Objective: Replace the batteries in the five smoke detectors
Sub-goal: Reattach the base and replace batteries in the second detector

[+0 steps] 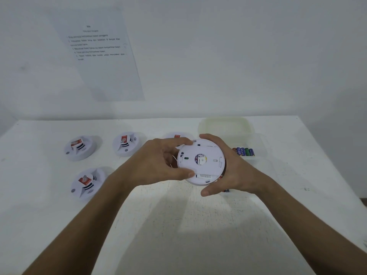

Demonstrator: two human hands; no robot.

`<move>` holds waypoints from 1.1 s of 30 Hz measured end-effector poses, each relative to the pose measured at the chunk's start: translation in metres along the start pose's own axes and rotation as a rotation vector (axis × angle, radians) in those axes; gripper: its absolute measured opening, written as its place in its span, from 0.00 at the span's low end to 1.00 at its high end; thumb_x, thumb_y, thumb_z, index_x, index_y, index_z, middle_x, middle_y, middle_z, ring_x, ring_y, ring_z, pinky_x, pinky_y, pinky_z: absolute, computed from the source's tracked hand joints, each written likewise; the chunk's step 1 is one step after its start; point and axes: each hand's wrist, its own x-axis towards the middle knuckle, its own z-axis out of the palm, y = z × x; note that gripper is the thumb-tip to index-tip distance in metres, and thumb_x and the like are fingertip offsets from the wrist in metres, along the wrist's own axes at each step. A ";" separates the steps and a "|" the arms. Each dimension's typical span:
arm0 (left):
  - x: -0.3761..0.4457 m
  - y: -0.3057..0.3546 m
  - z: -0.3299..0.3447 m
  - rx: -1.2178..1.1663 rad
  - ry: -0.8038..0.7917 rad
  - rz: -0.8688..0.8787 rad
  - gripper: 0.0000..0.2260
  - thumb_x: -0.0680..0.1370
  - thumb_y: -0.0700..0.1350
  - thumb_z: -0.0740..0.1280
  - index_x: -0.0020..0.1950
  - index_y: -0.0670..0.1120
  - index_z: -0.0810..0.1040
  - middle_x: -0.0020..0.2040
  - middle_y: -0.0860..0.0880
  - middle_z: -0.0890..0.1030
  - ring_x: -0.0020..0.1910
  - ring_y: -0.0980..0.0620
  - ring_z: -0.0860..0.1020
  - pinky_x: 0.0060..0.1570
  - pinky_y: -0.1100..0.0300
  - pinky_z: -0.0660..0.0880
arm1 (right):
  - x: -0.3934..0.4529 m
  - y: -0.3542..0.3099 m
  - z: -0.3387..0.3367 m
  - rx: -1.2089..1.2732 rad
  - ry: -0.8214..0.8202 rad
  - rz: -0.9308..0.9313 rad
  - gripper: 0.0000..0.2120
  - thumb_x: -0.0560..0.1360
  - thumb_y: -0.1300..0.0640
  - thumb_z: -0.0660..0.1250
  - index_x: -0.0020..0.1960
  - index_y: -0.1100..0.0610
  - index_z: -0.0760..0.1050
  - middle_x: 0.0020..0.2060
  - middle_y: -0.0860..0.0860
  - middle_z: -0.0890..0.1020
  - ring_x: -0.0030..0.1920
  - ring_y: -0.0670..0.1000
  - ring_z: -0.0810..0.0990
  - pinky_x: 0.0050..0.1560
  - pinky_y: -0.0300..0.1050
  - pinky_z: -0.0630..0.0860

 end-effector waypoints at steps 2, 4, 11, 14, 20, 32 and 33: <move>0.000 0.000 0.002 -0.002 0.005 0.017 0.28 0.63 0.54 0.81 0.58 0.68 0.76 0.47 0.58 0.84 0.39 0.52 0.85 0.40 0.56 0.83 | 0.001 -0.001 0.002 -0.022 0.029 -0.019 0.51 0.57 0.62 0.85 0.72 0.42 0.63 0.65 0.36 0.74 0.68 0.41 0.72 0.60 0.35 0.75; 0.001 0.001 0.003 0.027 0.027 0.013 0.28 0.61 0.56 0.81 0.58 0.65 0.76 0.48 0.59 0.84 0.40 0.52 0.85 0.40 0.55 0.83 | 0.003 -0.001 0.003 -0.032 0.067 -0.047 0.48 0.58 0.61 0.84 0.71 0.43 0.66 0.64 0.38 0.75 0.67 0.44 0.74 0.60 0.36 0.75; 0.000 0.002 0.013 0.121 0.143 0.037 0.24 0.57 0.63 0.78 0.50 0.64 0.76 0.50 0.63 0.80 0.46 0.61 0.82 0.41 0.65 0.81 | 0.005 0.006 0.007 -0.031 0.103 -0.039 0.46 0.57 0.62 0.84 0.70 0.44 0.69 0.63 0.41 0.78 0.66 0.46 0.76 0.59 0.37 0.77; 0.001 0.001 0.018 0.162 0.192 0.073 0.24 0.56 0.62 0.78 0.47 0.58 0.77 0.50 0.58 0.79 0.46 0.60 0.81 0.38 0.63 0.81 | 0.007 0.008 0.009 -0.039 0.121 -0.046 0.45 0.57 0.62 0.84 0.69 0.44 0.70 0.62 0.41 0.79 0.65 0.47 0.77 0.59 0.36 0.77; 0.004 0.001 0.021 0.290 0.164 0.093 0.28 0.59 0.63 0.76 0.52 0.49 0.79 0.53 0.56 0.77 0.49 0.56 0.79 0.41 0.60 0.80 | 0.007 0.012 0.005 -0.036 0.109 -0.018 0.46 0.58 0.65 0.84 0.70 0.47 0.70 0.62 0.42 0.79 0.64 0.47 0.78 0.58 0.37 0.77; 0.015 0.011 0.018 0.471 0.026 0.067 0.28 0.57 0.64 0.71 0.49 0.49 0.76 0.52 0.55 0.70 0.49 0.55 0.74 0.47 0.52 0.78 | 0.000 0.012 0.002 -0.039 0.128 0.001 0.45 0.57 0.62 0.84 0.71 0.51 0.70 0.60 0.44 0.80 0.61 0.49 0.80 0.49 0.35 0.79; 0.015 0.012 0.019 0.472 0.036 0.078 0.28 0.56 0.64 0.70 0.48 0.48 0.75 0.51 0.54 0.70 0.49 0.54 0.74 0.46 0.51 0.78 | 0.000 0.012 0.003 -0.034 0.138 0.002 0.45 0.57 0.62 0.84 0.71 0.52 0.70 0.61 0.45 0.80 0.60 0.49 0.80 0.49 0.35 0.79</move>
